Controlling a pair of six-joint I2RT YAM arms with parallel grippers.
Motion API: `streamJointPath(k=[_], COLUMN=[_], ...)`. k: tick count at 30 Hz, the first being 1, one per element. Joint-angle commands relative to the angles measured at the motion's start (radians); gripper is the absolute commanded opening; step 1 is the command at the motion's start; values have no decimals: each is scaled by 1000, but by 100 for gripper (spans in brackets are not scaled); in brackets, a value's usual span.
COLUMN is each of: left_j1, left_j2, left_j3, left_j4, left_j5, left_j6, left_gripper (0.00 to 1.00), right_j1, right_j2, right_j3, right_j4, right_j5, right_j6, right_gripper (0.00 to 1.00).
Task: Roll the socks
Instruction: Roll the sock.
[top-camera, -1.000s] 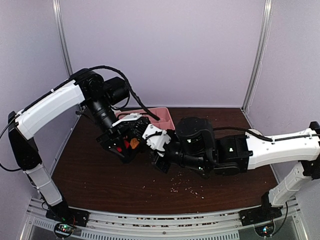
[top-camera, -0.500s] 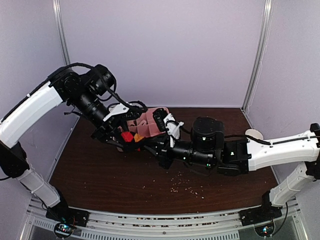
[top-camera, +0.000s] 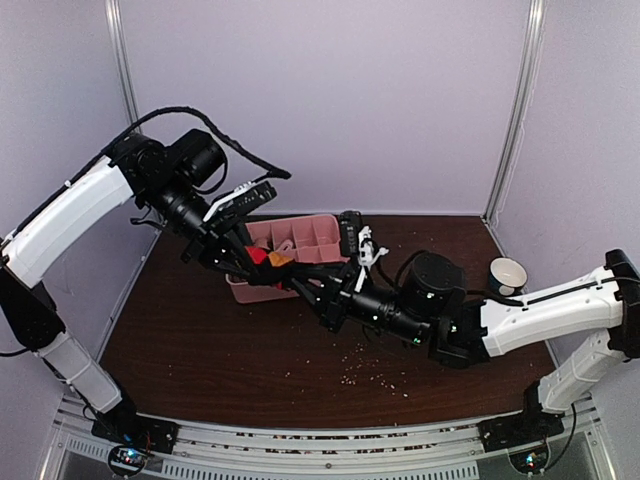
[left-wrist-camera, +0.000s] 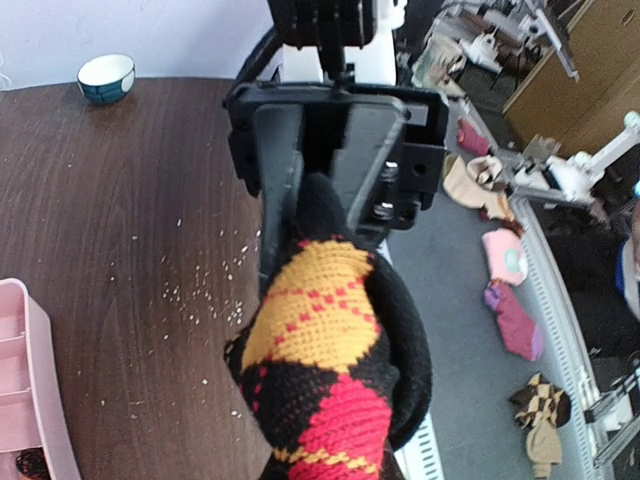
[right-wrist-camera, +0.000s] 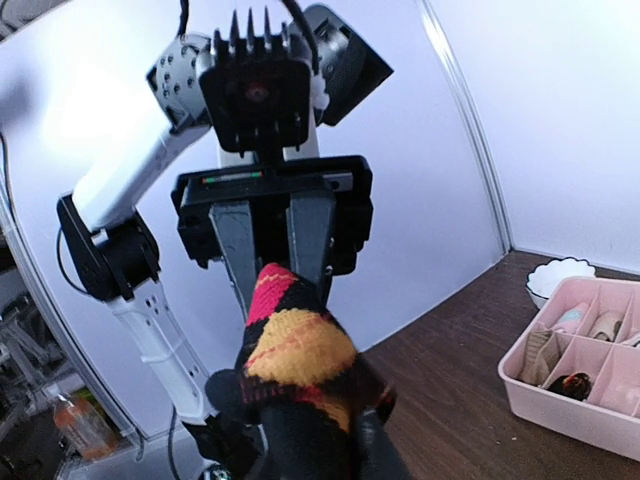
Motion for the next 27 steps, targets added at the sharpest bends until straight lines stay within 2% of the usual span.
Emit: streamJointPath(k=[1,3,6,9,15,21,23,25,27], left_j1=[45,56,58,58,57,55,54,54,54], left_j2=[5,1,-4,-5,-13,-18,-22,-25,-24], left_j3=[23,18,12,6,-12,-10,-6,3,20], left_j4=[54,71,82,83,62,66,68,58,29], left_j5=[163,156,126,100,75,29,26,34,44], left_j6=[-48,-66,-69,-62,-29,-18,-17,-16,7], left_gripper=[0,0,0,0,0,0,0,0,0], right_j1=[-2,-7,-17,-21,-41,-47,-52,-64,-90], right_j2=[1,-2,-3,1,31,91,107,115,115], right_j3=[-30,-64,-39,19,74,142,165,160,111], right_j4=[187,243,201,90,44,-7,-53,-47,53], right_j5=[11,-1,-36,-33,-77,-138,-139,-145,-168], right_j6=[47,74,96,94,133,182,186,216,265], right_gripper=[33,49,63,71,85,88,83,71,47])
